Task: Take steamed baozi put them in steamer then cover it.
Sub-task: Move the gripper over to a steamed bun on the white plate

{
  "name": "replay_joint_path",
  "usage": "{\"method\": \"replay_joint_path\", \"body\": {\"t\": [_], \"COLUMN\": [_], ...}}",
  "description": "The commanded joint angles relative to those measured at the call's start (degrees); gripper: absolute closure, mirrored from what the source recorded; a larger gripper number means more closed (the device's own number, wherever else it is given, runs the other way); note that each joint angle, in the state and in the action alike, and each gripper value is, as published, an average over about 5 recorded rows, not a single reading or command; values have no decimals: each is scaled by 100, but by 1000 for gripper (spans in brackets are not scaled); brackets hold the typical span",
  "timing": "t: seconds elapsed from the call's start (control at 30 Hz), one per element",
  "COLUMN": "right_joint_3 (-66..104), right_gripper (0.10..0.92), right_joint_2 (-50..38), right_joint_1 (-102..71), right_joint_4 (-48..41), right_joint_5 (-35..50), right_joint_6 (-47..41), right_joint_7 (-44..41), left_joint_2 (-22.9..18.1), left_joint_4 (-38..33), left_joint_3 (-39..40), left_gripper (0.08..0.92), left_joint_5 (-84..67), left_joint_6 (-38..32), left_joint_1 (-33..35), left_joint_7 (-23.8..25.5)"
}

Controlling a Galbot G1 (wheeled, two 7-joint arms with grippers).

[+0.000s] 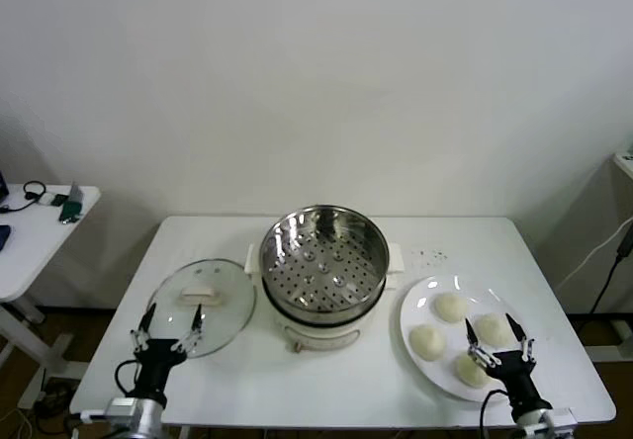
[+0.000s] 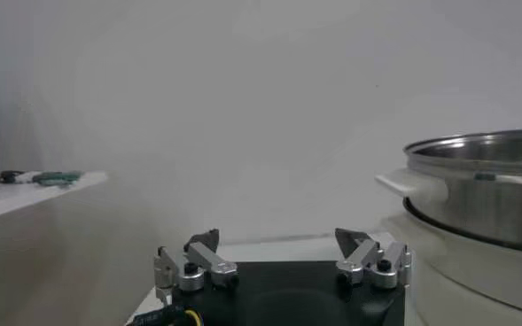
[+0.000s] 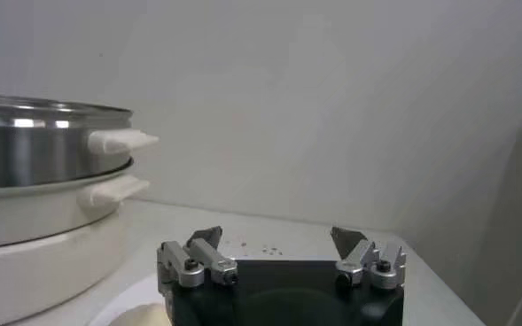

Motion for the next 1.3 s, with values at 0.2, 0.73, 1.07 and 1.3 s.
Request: {"method": "replay_joint_path", "body": {"t": [0.2, 0.73, 1.07, 1.3], "right_joint_3": [-140, -1221, -4161, -7417], "right_gripper": [203, 203, 203, 203], "right_joint_2": [-1328, -5081, -5441, -4761], "right_joint_1": [600, 1929, 4979, 8071], "right_joint_4": [110, -1105, -1711, -2404], "right_joint_5": [-269, -684, -922, -1038], "right_joint_6": [-1396, -2334, -2202, -2190], "right_joint_7": [-717, -4063, -4806, -5090], "left_joint_2": [159, 361, 397, 402], "left_joint_4": [-87, -173, -118, -108], "left_joint_3": [57, 135, 195, 137], "left_gripper": [177, 177, 177, 177], "left_joint_5": [4, 12, 11, -3], "left_joint_6": [144, 97, 139, 188], "left_joint_1": [100, 193, 48, 7], "left_joint_7": [-52, 163, 135, 104]}}
